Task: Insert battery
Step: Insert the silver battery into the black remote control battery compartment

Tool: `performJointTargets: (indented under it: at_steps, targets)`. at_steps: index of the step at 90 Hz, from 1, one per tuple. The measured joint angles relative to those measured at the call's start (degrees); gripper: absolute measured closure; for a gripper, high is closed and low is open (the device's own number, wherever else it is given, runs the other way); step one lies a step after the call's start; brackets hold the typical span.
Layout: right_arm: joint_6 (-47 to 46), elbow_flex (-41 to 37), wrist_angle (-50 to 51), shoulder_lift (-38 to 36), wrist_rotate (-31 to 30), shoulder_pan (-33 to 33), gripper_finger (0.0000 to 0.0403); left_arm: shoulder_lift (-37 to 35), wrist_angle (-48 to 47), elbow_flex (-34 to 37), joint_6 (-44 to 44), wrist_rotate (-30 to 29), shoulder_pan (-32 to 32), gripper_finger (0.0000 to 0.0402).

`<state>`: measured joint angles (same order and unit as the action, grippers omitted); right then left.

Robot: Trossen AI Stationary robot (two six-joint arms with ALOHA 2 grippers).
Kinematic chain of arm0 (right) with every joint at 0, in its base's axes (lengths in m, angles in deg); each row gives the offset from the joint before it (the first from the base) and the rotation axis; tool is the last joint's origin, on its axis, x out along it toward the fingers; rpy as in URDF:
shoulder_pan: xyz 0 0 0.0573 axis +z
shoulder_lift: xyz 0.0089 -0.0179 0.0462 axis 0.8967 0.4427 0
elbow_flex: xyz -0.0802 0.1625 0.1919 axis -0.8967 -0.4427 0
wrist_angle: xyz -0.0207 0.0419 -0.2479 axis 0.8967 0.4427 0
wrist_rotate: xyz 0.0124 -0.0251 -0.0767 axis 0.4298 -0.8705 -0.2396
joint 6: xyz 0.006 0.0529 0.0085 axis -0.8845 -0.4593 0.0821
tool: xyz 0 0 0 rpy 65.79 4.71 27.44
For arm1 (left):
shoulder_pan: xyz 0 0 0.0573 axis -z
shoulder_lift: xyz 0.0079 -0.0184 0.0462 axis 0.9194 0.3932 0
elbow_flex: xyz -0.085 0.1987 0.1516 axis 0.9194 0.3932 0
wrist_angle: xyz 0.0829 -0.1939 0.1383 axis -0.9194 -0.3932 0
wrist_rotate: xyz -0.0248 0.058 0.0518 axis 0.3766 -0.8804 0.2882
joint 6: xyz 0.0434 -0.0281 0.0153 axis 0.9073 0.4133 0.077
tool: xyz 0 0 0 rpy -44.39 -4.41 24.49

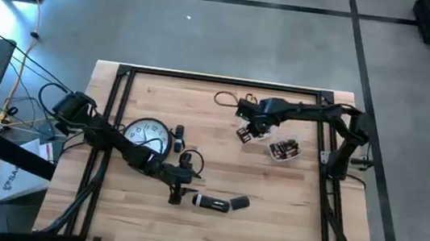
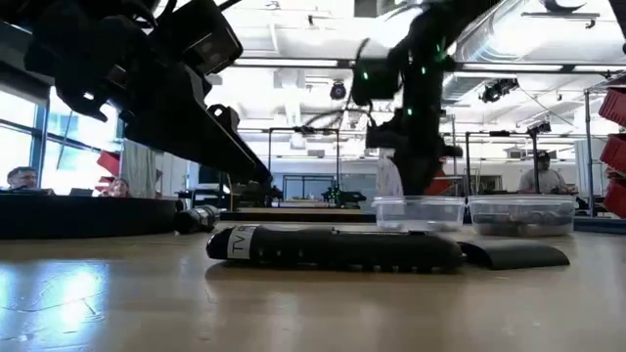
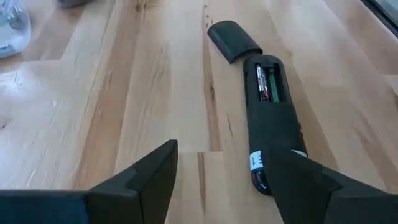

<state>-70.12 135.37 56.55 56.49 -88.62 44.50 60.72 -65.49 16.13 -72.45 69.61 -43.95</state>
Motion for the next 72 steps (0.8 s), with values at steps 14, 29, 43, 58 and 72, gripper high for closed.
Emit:
performJointTargets:
  at_steps: [14, 29, 43, 58, 72]
  targets:
    - [2.7, -2.4, -6.7, 0.0, 4.7, -2.3, 0.0319, 0.0, 0.4, 0.0, 0.4, -0.1, 0.0, 0.0191]
    - [3.8, -3.6, -12.3, 0.0, 9.0, -3.3, 0.0311, 0.0, 0.5, 0.0, 0.7, -1.5, 0.0, 0.0191]
    - [3.9, -3.7, -12.5, 1.9, 9.1, -3.4, 0.0312, 0.0, 0.6, 0.0, 0.7, -1.6, 0.0, 0.0191]
    - [4.0, -3.6, -14.7, 4.8, 9.0, -3.4, 0.0312, 0.0, 0.6, 0.0, 0.7, -1.6, 0.0, 0.0191]
    - [4.0, -3.4, -15.7, 5.2, 5.3, -3.5, 0.0312, 0.0, 0.5, 0.0, 0.7, -1.6, 0.0, 0.0191]
